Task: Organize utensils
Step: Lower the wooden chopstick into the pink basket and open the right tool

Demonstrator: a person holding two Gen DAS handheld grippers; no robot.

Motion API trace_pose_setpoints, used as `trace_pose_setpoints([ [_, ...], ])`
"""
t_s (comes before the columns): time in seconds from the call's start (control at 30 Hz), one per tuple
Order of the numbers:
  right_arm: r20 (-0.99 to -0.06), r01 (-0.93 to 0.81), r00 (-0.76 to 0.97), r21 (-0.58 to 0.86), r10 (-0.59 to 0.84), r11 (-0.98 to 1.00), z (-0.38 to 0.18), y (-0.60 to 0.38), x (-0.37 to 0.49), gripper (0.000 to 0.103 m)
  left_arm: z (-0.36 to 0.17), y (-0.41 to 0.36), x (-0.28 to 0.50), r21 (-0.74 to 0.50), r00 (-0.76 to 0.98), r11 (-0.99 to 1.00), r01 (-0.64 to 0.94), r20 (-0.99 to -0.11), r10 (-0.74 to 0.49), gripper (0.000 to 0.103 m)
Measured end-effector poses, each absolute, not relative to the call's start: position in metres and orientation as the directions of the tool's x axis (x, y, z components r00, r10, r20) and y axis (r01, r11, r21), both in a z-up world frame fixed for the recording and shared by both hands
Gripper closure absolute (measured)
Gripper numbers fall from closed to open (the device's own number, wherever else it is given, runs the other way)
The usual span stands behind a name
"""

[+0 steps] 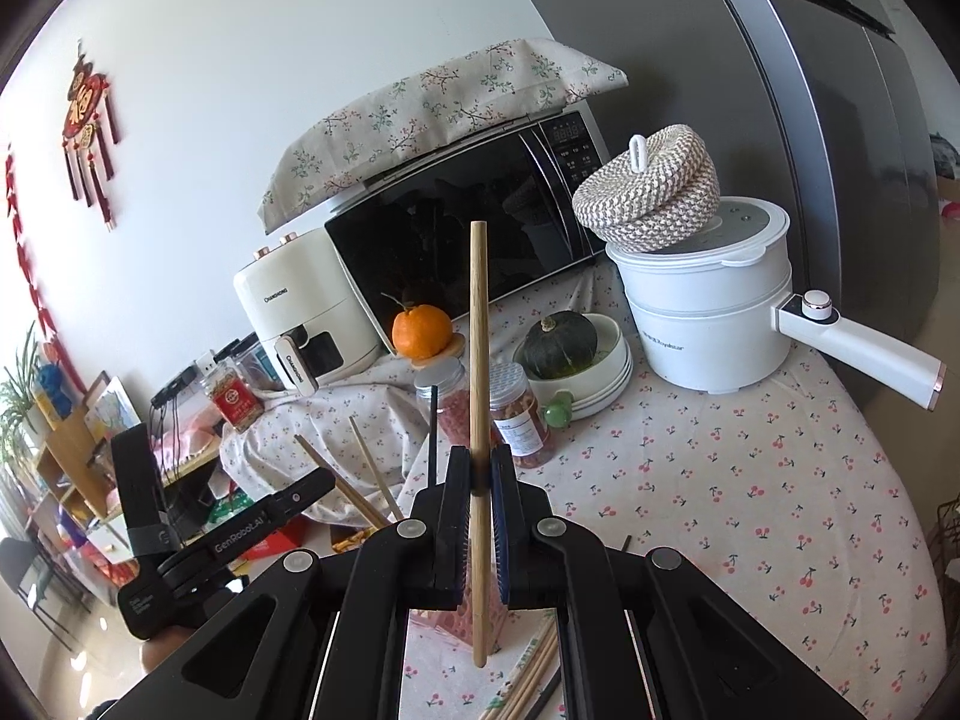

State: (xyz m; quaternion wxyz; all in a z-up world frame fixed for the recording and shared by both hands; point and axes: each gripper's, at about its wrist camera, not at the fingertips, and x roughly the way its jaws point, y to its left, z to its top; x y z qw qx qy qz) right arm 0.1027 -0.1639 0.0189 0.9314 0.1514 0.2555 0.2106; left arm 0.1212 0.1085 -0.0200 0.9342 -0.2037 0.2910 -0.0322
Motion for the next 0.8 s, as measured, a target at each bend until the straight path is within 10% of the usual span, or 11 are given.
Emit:
trace_pose_setpoints([
  [0.23,-0.343,-0.323,0.81,0.415,0.475,0.85,0.028,-0.139,0.106,0.097,-0.023,0.121,0.096,-0.315,0.771,0.945,-0.082,-0.621,-0.14,0.026],
  [0.8,-0.368,-0.282,0.849,0.295,0.38,0.913,-0.009,-0.053,0.129,0.096,-0.053,0.148,0.09,-0.262,0.656,0.96,-0.095,-0.742,-0.138,0.025],
])
